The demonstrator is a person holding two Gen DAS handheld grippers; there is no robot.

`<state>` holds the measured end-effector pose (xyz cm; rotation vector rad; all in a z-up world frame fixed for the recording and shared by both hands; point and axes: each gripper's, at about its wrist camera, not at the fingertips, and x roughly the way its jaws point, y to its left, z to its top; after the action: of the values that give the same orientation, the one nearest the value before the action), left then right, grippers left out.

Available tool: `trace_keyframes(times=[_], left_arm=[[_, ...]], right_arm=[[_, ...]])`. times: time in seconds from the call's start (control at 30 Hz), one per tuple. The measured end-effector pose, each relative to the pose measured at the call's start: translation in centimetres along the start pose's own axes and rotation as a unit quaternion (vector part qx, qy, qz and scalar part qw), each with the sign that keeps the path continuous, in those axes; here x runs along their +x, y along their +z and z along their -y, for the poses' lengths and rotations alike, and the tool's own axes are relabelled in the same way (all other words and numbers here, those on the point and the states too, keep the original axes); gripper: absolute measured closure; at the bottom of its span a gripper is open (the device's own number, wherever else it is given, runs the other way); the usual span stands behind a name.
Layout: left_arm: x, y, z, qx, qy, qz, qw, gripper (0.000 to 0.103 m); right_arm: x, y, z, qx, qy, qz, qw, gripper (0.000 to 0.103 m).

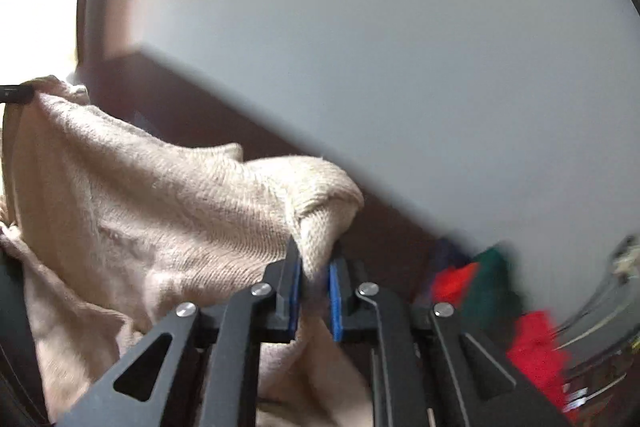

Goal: Fold clothes

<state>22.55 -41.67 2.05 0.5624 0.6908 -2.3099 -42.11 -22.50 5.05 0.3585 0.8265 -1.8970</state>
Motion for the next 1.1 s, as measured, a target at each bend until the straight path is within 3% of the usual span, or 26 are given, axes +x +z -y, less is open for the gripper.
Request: trace_keyframes(times=[0.1,0.23,0.33,0.47,0.63,0.77,0.83,0.93,1.0,1.1], left_arm=[[-5.0,4.8,2.4,0.007,-0.029,0.064,0.9975,0.091],[-14.3,9.3,6.3,0.035,-0.069,0.172,0.982,0.091],[-21.0,10.5,8.5,0.043,-0.092,0.234,0.967,0.091],[-27.9,9.9,9.1,0.02,-0.101,0.298,0.9491,0.091],[-33.1,7.8,8.5,-0.007,-0.101,0.364,0.9259,0.091],[-34.2,7.2,8.5,-0.007,-0.068,0.399,0.9142,0.091],[-33.2,7.9,8.5,0.0,-0.042,0.399,0.9159,0.091],[-28.4,10.0,7.9,0.001,-0.006,0.362,0.932,0.091],[-23.7,11.4,7.4,0.008,0.029,0.327,0.9445,0.091],[-13.6,13.2,6.1,0.017,0.09,0.257,0.962,0.091]], right_arm=[[-7.1,3.3,2.5,-0.002,-0.079,0.091,0.993,0.093],[-17.4,5.5,5.5,0.007,-0.168,0.188,0.968,0.093],[-24.7,5.7,6.6,0.016,-0.222,0.26,0.94,0.092],[-32.5,4.5,6.1,0.009,-0.291,0.342,0.893,0.092],[-36.9,3.3,5.5,0.011,-0.332,0.387,0.86,0.088],[-36.7,3.5,5.3,-0.004,-0.347,0.395,0.851,0.088],[-35.9,3.7,6.6,-0.005,-0.342,0.392,0.854,0.088],[-34.0,4.7,7.3,-0.008,-0.333,0.37,0.867,0.088],[-32.4,5.7,7.2,-0.013,-0.324,0.348,0.879,0.088],[-25.3,7.2,8.2,-0.027,-0.314,0.294,0.902,0.084]])
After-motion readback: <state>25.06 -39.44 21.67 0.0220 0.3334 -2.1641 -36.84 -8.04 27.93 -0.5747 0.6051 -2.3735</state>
